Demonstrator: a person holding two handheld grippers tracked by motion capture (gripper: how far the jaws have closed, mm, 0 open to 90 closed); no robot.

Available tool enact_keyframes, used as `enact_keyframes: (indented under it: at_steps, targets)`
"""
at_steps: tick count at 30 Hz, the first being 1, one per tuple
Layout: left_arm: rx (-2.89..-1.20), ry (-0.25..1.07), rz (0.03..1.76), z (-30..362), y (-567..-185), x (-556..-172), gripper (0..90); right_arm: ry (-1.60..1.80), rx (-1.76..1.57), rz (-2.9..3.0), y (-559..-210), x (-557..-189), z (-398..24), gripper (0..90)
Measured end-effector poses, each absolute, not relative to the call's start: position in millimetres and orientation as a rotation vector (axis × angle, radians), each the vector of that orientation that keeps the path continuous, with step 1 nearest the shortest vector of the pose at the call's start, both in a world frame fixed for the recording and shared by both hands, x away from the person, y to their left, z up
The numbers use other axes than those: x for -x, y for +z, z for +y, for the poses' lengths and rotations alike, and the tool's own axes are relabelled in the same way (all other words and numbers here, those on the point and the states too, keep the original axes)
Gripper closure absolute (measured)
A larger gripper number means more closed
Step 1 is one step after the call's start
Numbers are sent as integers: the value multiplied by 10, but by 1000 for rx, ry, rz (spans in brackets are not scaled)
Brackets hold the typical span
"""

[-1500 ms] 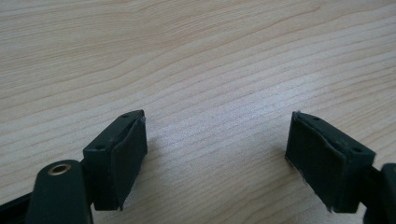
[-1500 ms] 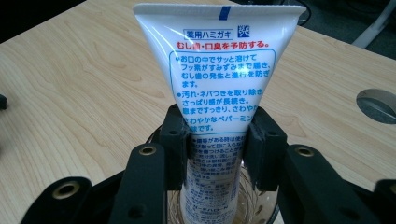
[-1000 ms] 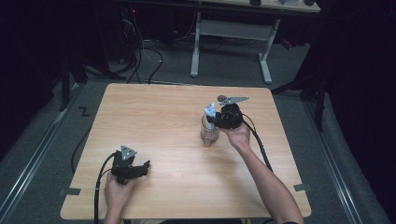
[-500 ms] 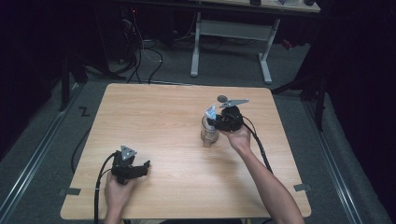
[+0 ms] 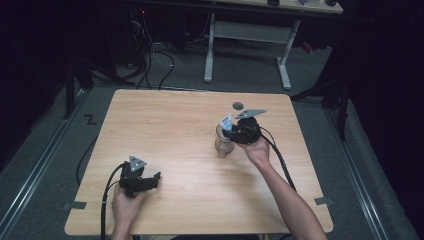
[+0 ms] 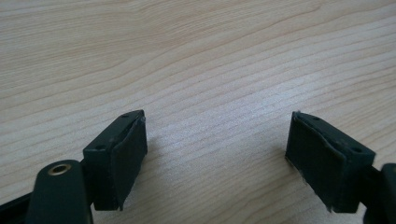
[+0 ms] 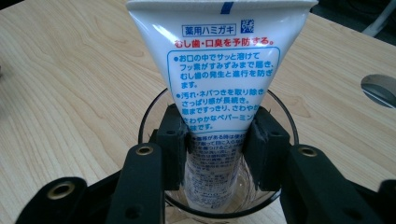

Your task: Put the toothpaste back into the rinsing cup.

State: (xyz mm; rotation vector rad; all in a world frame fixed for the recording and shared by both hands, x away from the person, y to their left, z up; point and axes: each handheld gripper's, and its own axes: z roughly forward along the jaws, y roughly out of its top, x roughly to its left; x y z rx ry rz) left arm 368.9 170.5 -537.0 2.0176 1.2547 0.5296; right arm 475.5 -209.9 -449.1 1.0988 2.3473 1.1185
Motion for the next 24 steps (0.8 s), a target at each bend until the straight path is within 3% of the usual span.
enact_keyframes:
  at_steps: [24]
  targets:
    - [-2014, 526, 1258, 1711, -5368, -3689, 208, 1148, -1109, 2313, -4514, -4652, -2159, 563]
